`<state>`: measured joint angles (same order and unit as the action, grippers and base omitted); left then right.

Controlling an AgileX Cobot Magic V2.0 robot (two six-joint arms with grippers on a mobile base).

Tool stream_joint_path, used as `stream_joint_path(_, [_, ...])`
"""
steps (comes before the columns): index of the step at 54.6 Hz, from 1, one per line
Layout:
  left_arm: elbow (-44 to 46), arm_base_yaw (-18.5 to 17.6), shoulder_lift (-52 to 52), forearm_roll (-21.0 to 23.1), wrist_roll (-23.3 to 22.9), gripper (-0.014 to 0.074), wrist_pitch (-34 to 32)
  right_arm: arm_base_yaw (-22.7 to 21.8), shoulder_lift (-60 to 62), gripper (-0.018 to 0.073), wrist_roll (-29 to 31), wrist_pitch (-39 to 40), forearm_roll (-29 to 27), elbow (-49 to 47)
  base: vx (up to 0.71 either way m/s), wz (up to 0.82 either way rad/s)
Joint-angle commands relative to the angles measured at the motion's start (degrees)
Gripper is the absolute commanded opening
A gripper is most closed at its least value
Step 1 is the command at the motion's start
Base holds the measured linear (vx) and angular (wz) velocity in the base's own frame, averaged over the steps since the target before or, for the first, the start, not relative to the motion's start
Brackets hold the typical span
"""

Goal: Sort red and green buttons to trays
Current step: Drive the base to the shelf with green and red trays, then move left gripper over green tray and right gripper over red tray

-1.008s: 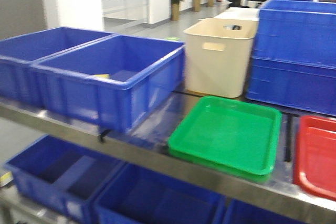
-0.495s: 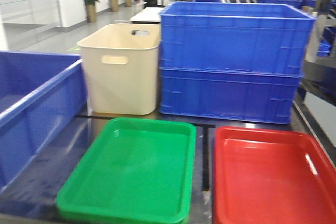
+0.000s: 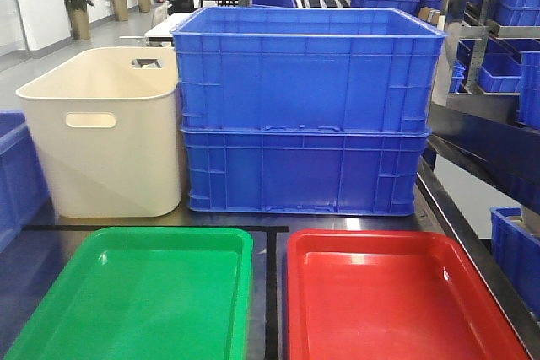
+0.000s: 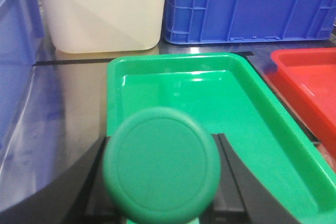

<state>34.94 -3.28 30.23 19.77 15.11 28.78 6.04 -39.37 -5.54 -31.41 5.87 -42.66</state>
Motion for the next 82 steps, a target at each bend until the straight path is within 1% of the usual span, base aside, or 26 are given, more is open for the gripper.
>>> stream_joint_path(1, [1.5,-0.4,0.2,1.2,-0.1,0.0000,-4.8,0.1,0.1,-0.0009,0.2,5.0,0.6,-1.6,0.13,-0.09])
stream_joint_path(28, [1.5,-0.4,0.2,1.2,-0.1,0.0000,-4.8,0.1,0.1,-0.0009,0.2,5.0,0.6,-1.6,0.09,-0.06])
stream_joint_path(70, [1.5,-0.4,0.2,1.2,-0.1,0.0000,-5.0,0.1,0.1,-0.0009,0.2,5.5,0.6,-1.6,0.00,-0.01])
stream_joint_path(74, [1.5,-0.4,0.2,2.2,-0.2,0.0000,-5.0,0.1,0.1,-0.0009,0.2,6.1,0.6,-1.6,0.00,0.00])
stream_joint_path(77, [1.5,-0.4,0.4,3.1,0.1,0.0000,-5.3,0.1,0.0,-0.0009,0.2,7.3,0.0,-1.6,0.00,0.00])
stream_joint_path(82, [1.7,-0.4,1.6,3.4,2.0,0.0000,-8.1,0.3,-1.2,-0.0009,0.8,8.9,-3.8,-1.6,0.00,0.00])
